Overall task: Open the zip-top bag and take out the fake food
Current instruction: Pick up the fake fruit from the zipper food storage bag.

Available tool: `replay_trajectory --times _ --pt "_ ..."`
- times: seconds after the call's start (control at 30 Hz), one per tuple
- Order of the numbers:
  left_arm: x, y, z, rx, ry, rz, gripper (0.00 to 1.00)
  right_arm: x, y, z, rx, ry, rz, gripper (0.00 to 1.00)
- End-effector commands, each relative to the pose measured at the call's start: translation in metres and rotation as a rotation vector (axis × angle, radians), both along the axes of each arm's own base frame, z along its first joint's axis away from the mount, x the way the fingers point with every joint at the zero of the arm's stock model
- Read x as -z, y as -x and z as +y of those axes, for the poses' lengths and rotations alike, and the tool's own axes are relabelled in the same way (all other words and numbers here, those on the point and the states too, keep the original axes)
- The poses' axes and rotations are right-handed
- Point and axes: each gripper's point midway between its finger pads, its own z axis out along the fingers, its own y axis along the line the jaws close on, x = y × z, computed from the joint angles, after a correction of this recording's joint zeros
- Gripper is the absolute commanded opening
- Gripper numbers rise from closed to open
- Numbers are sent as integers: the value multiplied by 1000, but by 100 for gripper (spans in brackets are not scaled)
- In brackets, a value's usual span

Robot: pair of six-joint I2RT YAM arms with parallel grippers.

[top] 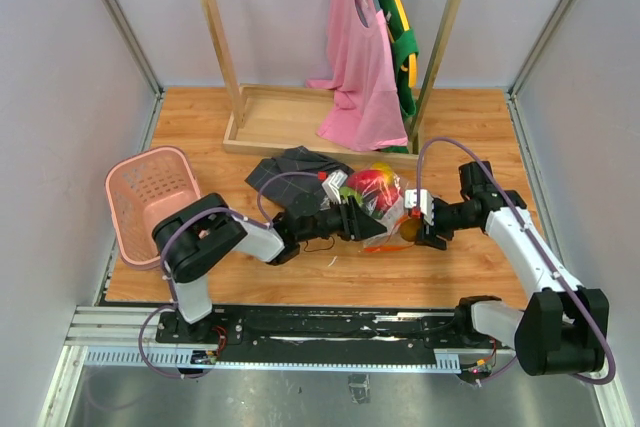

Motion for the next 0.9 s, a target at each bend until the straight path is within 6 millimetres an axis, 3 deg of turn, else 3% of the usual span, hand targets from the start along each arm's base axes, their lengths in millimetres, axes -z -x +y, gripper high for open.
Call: replay_trajectory --times 0.0,0.23,0.4,0.5,0.73,0.87 --pt "-14 -8 11 -60 -16 -75 56 -13 13 4 27 -56 77 21" --pt "-34 -10 27 -102 -57 -167 57 -34 21 2 42 -91 96 20" --pt "-58 -10 42 -140 -72 -259 60 -54 24 4 84 -120 111 20" --pt "-77 -10 52 -162 -76 -318 66 -71 22 7 109 -151 109 20" --pt "-134 -5 85 -267 4 -439 98 -109 21 19 127 -243 123 20" --pt "-157 1 103 -271 108 -410 99 -132 18 27 134 -310 124 20"
